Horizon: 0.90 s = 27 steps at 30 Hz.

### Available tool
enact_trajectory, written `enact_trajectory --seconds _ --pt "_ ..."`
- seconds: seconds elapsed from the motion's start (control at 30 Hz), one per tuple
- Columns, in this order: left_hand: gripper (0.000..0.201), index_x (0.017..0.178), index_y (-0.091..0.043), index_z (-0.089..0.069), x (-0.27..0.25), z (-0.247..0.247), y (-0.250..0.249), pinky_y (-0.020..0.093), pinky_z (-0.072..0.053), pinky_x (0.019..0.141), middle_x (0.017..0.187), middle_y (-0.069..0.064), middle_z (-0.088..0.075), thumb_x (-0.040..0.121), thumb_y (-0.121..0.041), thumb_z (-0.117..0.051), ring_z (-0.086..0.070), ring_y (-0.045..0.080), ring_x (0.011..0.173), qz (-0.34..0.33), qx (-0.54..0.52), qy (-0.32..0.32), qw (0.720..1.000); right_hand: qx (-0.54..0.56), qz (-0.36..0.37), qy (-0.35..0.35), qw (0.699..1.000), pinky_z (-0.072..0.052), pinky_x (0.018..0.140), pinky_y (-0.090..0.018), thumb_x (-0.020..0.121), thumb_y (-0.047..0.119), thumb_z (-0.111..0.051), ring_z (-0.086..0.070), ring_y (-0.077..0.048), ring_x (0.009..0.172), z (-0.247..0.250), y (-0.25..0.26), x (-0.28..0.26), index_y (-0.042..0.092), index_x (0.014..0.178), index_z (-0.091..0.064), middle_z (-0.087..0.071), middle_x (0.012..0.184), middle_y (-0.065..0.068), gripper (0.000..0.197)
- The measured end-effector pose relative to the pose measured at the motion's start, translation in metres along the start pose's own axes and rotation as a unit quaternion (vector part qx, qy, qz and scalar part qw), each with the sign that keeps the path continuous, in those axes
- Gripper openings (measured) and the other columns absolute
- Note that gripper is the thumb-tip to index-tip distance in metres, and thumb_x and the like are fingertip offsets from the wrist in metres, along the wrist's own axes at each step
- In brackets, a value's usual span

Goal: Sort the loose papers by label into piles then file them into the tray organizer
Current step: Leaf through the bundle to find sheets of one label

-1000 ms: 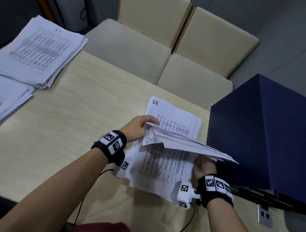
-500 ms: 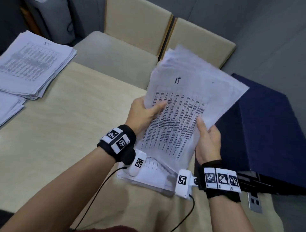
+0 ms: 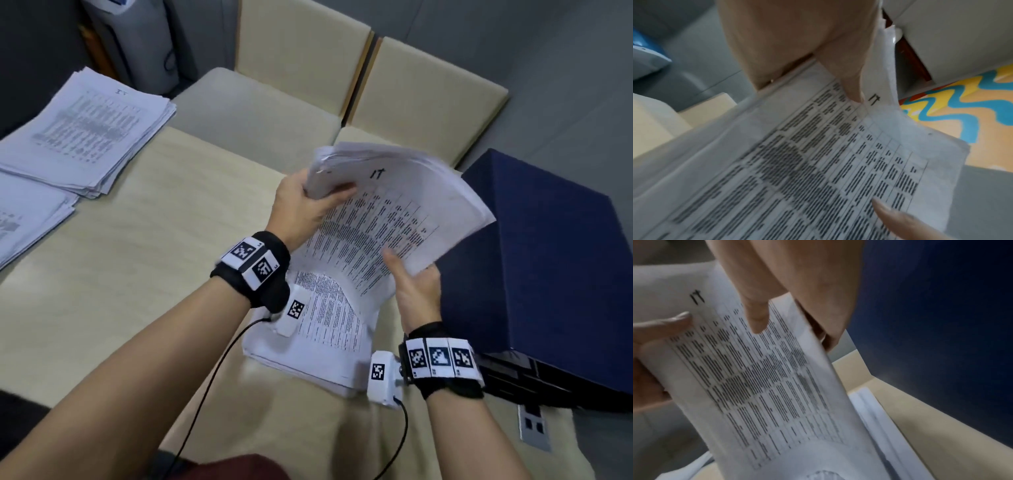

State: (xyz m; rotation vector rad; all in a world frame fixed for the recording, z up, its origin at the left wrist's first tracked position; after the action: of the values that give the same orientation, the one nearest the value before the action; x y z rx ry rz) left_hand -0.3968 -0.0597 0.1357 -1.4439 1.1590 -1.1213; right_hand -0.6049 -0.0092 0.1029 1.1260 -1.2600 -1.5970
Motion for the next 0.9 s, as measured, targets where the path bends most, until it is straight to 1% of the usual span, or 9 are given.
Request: enact_trajectory --seconds 0.13,0.23,0.33,0.4,0.5,0.57,0.67,0.73,0.9 --pt "0.028 0.107 -0.004 -0.065 0.000 0.014 0.015 0.040 -0.059 0.083 0.101 0.009 -0.073 0.086 -0.019 -0.077 -0.070 0.015 0.092 0.033 0.068 0.005 0.997 -0.057 0.004 0.000 0.998 -0.048 0.089 -0.027 0.095 0.035 -0.068 -0.063 -0.009 0.092 -0.002 0.000 0.017 0.026 0.095 -0.059 -0.064 0.095 0.016 0.013" --pt "0.045 0.110 -0.007 -0.059 -0.007 0.038 0.014 0.044 -0.059 0.086 0.108 0.012 -0.070 0.081 -0.034 -0.079 -0.070 0.026 0.098 0.033 0.088 -0.018 0.995 -0.038 0.052 -0.021 0.998 -0.050 0.077 -0.021 0.098 0.036 -0.065 -0.065 -0.006 0.087 -0.009 0.015 0.026 0.023 0.095 -0.063 -0.066 0.090 0.011 0.014" --pt "0.048 0.111 -0.014 -0.061 -0.018 0.067 0.021 0.046 -0.059 0.085 0.105 0.005 -0.071 0.084 -0.051 -0.072 -0.070 0.023 0.093 0.071 0.162 0.017 0.984 0.069 0.046 -0.042 0.996 -0.055 0.089 -0.027 0.093 0.032 -0.072 -0.070 -0.007 0.098 -0.027 0.027 0.031 0.019 0.109 -0.066 -0.072 0.106 0.007 0.022" --pt "0.041 0.116 -0.011 -0.059 -0.024 0.084 0.028 0.052 -0.057 0.086 0.106 0.007 -0.071 0.092 -0.044 -0.065 -0.071 0.025 0.094 0.090 0.178 0.033 0.979 0.124 0.038 -0.007 0.991 -0.056 0.091 -0.027 0.091 0.021 -0.075 -0.072 -0.007 0.103 -0.051 0.035 0.030 0.014 0.121 -0.064 -0.074 0.113 0.003 0.033" --pt "0.029 0.118 -0.010 -0.061 -0.026 0.117 0.028 0.051 -0.058 0.085 0.107 0.006 -0.072 0.097 -0.030 -0.060 -0.071 0.023 0.095 0.084 0.199 -0.025 0.976 0.109 0.043 0.067 0.991 -0.054 0.077 -0.012 0.093 0.012 -0.072 -0.070 0.006 0.087 -0.092 0.043 0.023 0.012 0.120 -0.061 -0.070 0.105 0.007 0.029" --pt "0.020 0.113 -0.010 -0.064 -0.026 0.146 0.024 0.053 -0.057 0.085 0.104 0.010 -0.073 0.098 -0.021 -0.060 -0.071 0.028 0.094 0.083 0.179 -0.068 0.978 0.097 0.042 0.081 0.991 -0.056 0.072 -0.017 0.092 0.018 -0.073 -0.068 -0.002 0.081 -0.119 0.039 0.020 0.015 0.114 -0.060 -0.067 0.094 0.007 0.026" --pt "0.013 0.107 -0.010 -0.066 -0.023 0.205 0.018 0.057 -0.055 0.085 0.102 0.021 -0.071 0.096 -0.017 -0.063 -0.068 0.040 0.094 0.103 0.163 -0.108 0.975 0.083 0.003 0.110 0.990 -0.049 0.077 -0.027 0.097 0.036 -0.066 -0.061 -0.009 0.083 -0.163 0.013 0.019 0.025 0.104 -0.061 -0.065 0.090 0.008 0.014" --pt "0.011 0.104 -0.014 -0.068 -0.015 0.254 0.015 0.059 -0.055 0.086 0.102 0.024 -0.071 0.095 -0.019 -0.066 -0.067 0.043 0.093 0.119 0.159 -0.141 0.970 0.061 -0.054 0.122 0.989 -0.050 0.077 -0.028 0.101 0.034 -0.059 -0.062 -0.014 0.085 -0.192 -0.016 0.013 0.018 0.110 -0.061 -0.066 0.097 0.001 0.019" --pt "0.006 0.096 -0.021 -0.069 0.027 0.388 0.004 0.046 -0.060 0.073 0.091 0.006 -0.075 0.094 -0.016 -0.066 -0.073 0.026 0.078 0.153 0.162 -0.194 0.955 -0.124 -0.193 0.177 0.957 -0.054 0.078 -0.034 0.099 0.025 -0.064 -0.068 -0.024 0.091 -0.256 -0.103 -0.009 0.007 0.106 -0.064 -0.072 0.097 -0.009 0.019"
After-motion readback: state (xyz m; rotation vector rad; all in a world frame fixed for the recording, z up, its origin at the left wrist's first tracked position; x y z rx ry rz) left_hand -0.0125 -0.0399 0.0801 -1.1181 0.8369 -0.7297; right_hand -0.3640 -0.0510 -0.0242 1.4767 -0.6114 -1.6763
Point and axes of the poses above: each hand's wrist, its own x-axis towards the middle knuckle, its own z-axis out of the back of the hand, y = z × x, the point moved 2 cm from there along x, towards the middle knuckle
